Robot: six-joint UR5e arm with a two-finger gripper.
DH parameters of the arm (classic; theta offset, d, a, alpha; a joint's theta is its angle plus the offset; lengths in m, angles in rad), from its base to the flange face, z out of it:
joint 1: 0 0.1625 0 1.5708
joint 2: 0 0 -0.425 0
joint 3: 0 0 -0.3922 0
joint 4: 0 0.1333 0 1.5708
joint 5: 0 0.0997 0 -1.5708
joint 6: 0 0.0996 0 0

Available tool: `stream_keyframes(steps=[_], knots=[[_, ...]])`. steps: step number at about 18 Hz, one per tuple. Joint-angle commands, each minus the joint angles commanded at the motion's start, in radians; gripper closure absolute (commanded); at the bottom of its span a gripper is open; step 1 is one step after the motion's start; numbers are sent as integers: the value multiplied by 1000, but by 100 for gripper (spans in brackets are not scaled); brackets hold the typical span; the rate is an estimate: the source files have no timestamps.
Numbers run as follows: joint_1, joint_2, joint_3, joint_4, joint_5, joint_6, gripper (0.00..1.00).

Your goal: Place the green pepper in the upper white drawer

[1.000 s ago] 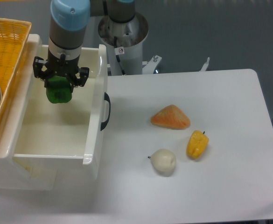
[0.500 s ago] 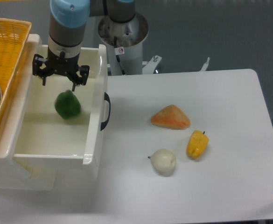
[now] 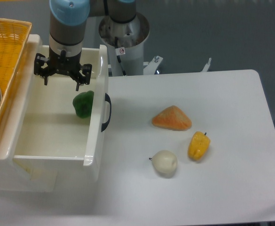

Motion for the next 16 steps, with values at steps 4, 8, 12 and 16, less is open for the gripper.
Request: stream_keyframes(steps=[4,8,12,16], knots=[[29,28,8,2,-2,3,10],[92,51,9,9,0,5,10],[172,55,38,12,-2,58,0],[221,78,41,5,0,113,0]])
